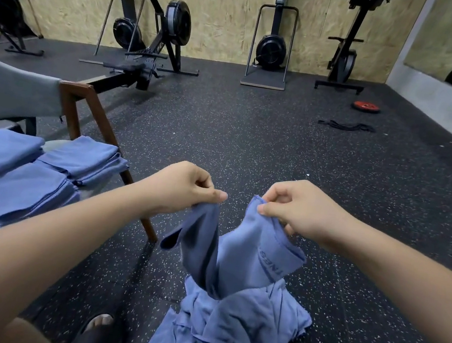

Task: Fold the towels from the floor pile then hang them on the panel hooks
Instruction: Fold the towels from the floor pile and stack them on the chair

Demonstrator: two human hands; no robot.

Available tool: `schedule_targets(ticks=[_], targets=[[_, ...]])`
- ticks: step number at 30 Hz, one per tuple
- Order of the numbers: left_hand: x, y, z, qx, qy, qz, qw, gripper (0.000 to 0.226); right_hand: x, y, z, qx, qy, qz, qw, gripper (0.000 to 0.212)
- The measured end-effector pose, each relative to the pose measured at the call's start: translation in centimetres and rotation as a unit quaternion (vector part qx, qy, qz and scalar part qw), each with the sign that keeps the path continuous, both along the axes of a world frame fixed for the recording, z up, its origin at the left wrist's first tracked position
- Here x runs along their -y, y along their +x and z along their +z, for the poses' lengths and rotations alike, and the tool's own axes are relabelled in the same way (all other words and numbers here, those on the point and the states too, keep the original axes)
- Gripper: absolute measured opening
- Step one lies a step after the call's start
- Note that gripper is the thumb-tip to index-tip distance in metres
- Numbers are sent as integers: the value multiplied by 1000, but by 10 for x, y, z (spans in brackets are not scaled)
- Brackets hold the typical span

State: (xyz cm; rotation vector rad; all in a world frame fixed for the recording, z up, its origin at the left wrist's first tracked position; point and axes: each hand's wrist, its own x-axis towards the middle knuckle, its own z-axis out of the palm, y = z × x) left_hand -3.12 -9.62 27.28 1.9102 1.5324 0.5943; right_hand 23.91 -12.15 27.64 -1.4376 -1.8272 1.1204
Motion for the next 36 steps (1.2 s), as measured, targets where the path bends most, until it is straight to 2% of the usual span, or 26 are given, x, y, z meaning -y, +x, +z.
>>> schedule_targets(ticks=[2,6,11,15,20,23,29,32,36], targets=[[5,6,1,34,-12,-2,999,48,6,-10,2,-25,-2,3,1000,9],[11,18,1,48,6,0,999,48,14,-26,2,-50,-12,5,999,6],[17,30,1,132,-6,2,991,43,18,-37,1,-93,-29,-6,995,10],[23,35,8,196,-49,-8,979,39,18,-35,5,-129,-34,-23,991,11],[28,38,20,299,-119,-17,947,21,15,-29,10,-141,-9,-61,988,9],[29,38,20,291,-119,-31,949,16,14,-29,12,-133,17,-75,988,10],[27,35,18,254,-74,3,964,16,15,-30,13,-109,62,-75,989,8],[29,37,18,237,-59,-12,970,17,17,-32,13,-113,35,-63,991,10],[33,38,23,205,-45,-26,977,20,16,-30,15,-164,-18,-62,984,14]])
